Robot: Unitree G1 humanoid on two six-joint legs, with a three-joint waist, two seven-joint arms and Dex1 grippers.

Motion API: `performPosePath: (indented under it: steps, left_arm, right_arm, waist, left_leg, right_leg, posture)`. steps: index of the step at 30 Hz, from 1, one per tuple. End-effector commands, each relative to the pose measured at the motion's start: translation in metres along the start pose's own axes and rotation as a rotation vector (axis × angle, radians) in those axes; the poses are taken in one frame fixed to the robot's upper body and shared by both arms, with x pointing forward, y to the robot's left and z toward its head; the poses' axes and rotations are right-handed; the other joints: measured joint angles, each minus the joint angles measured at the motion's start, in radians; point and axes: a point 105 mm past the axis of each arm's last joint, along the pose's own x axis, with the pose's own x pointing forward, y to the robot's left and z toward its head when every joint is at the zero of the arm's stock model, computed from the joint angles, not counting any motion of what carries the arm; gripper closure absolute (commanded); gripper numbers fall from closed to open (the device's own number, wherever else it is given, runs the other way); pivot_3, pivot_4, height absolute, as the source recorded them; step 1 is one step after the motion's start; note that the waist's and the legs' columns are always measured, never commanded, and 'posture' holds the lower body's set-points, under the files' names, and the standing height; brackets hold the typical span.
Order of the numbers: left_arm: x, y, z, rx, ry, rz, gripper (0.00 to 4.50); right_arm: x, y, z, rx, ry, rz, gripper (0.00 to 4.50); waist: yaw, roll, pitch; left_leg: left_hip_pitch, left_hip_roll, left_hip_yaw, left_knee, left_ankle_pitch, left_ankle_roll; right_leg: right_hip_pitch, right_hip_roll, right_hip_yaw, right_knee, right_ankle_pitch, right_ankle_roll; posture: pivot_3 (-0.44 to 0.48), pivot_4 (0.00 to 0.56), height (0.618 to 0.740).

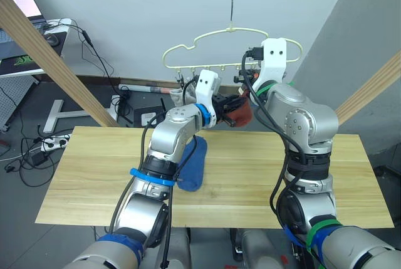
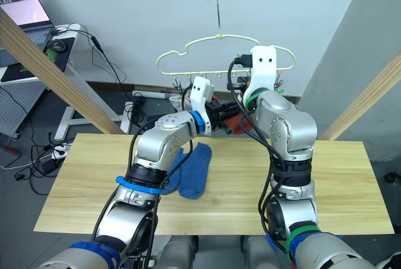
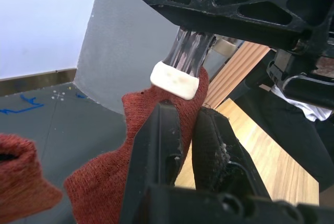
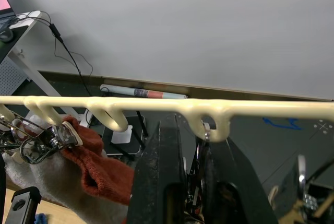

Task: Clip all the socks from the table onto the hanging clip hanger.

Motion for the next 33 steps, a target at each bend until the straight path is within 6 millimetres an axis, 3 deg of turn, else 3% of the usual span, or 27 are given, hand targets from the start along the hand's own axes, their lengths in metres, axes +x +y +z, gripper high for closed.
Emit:
performPosePath:
  steps: [1,5,11,14,24,33]
  left_arm:
    - [0.001,-0.006,0.015,0.016,-0.056,-0.023,3.82]
    - [0.001,-0.010,0.016,0.012,-0.059,-0.045,3.82]
    - [-0.004,-0.013,0.013,-0.015,-0.052,-0.073,3.82]
    - [-0.009,-0.013,0.006,-0.026,-0.022,-0.074,3.29]
    - [-0.040,-0.009,-0.010,-0.004,0.057,-0.072,0.14]
    - [-0.089,-0.003,-0.027,-0.012,0.128,-0.039,0.02]
  right_arm:
    - [-0.008,0.008,0.019,-0.007,-0.072,0.033,3.11]
    - [-0.007,0.008,0.018,-0.014,-0.068,0.035,1.67]
    - [-0.007,0.009,0.018,-0.016,-0.068,0.035,1.67]
    - [-0.007,0.009,0.018,-0.015,-0.067,0.036,1.62]
    - [-0.018,0.007,0.002,-0.031,-0.012,0.067,1.62]
    - [-0.058,0.008,-0.025,-0.098,0.048,0.152,1.62]
  waist:
    - [0.000,0.000,0.000]
    - [0.000,0.000,0.000]
    - [0.000,0.000,0.000]
    - [0.000,0.000,0.000]
    - [-0.002,0.000,0.000]
    - [-0.002,0.000,0.000]
  left_leg:
    - [0.000,0.000,0.000,0.000,0.000,0.000]
    - [0.000,0.000,0.000,0.000,0.000,0.000]
    - [0.000,0.000,0.000,0.000,0.000,0.000]
    - [0.000,0.000,0.000,0.000,0.000,0.000]
    - [0.000,0.000,0.000,0.000,0.000,0.000]
    - [0.000,0.000,-0.001,-0.001,0.000,0.000]
  right_leg:
    - [0.000,0.000,0.000,0.000,0.000,0.000]
    - [0.000,0.000,0.000,0.000,0.000,0.000]
    - [0.000,0.000,0.000,0.000,0.000,0.000]
    - [0.000,0.000,0.000,0.000,0.000,0.000]
    - [0.000,0.000,0.000,0.000,0.000,0.000]
    - [0.000,0.000,0.000,-0.001,0.000,0.000]
  posture:
    - [0.067,0.242,0.740]
    - [0.068,0.242,0.740]
    - [0.068,0.242,0.740]
    - [0.069,0.245,0.740]
    - [0.069,0.245,0.740]
    - [0.077,0.239,0.740]
